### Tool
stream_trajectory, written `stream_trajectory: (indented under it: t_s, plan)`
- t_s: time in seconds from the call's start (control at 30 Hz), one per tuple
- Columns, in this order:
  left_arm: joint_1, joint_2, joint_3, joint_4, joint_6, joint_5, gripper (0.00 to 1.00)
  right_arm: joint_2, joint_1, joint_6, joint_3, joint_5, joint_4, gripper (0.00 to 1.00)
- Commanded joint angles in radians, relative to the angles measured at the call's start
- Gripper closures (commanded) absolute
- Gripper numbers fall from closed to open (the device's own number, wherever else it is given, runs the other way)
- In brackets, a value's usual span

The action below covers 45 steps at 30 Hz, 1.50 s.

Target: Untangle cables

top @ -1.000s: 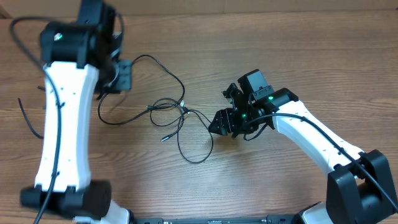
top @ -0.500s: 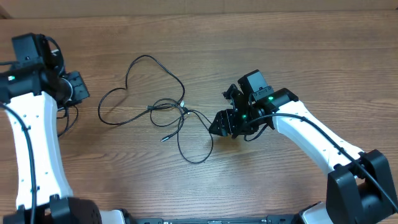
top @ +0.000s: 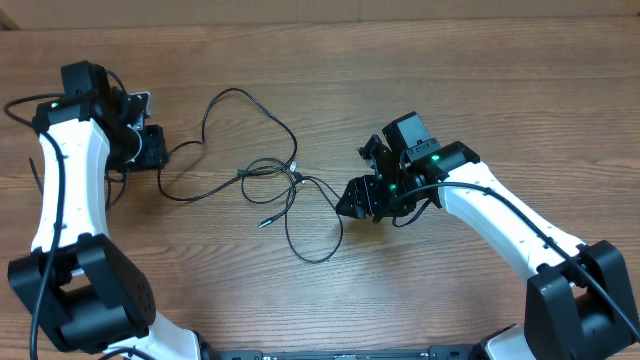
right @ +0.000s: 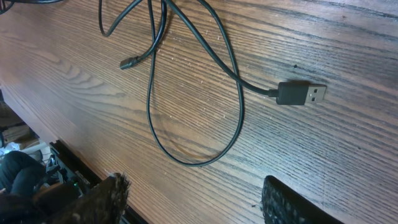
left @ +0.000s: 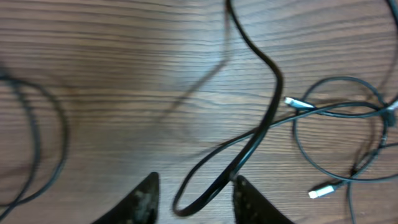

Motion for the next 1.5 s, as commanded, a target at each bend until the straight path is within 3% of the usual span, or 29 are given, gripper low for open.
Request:
stream_trajectory:
  t_s: [0.0,0.13,0.27,0.47,0.7,0.9,1.0,1.13,1.23,1.47]
  plan:
    - [0.003,0.048,-0.005,0.000,0.061,0.090,0.59,-0.001,0.002,-0.004,0.000,0.003,0.005,0.33]
    - [0.003,0.108,-0.005,-0.021,0.057,0.090,0.64,-0.001,0.002,-0.004,0.000,0.003,0.005,0.32]
    - [0.003,0.118,0.006,-0.029,-0.005,0.093,0.96,-0.001,0.002,-0.004,0.000,0.003,0.005,0.33]
    - [0.002,0.106,0.194,-0.168,0.014,0.298,0.96,-0.001,0.002,-0.004,0.000,0.008,0.029,0.32]
    - [-0.010,0.106,0.700,-0.404,0.015,0.665,0.96,-0.001,0.002,-0.004,0.000,0.045,0.228,0.33]
    - [-0.063,0.106,0.963,-0.457,0.003,0.815,0.96,-0.001,0.003,-0.004,0.000,0.044,0.261,0.33]
    - [-0.085,0.106,1.059,-0.453,-0.033,0.879,0.96,-0.001,0.003,-0.004,0.000,0.043,0.246,0.33]
    - [-0.087,0.106,1.168,-0.332,-0.139,0.978,0.96,-0.001,0.003,-0.004,0.000,0.045,0.222,0.33]
    - [-0.087,0.106,1.211,-0.223,-0.221,0.982,0.96,-0.001,0.003,-0.004,0.000,0.044,0.219,0.33]
    - [-0.104,0.106,1.235,-0.048,-0.285,1.068,0.96,-0.001,0.003,-0.004,0.000,-0.027,0.220,0.28]
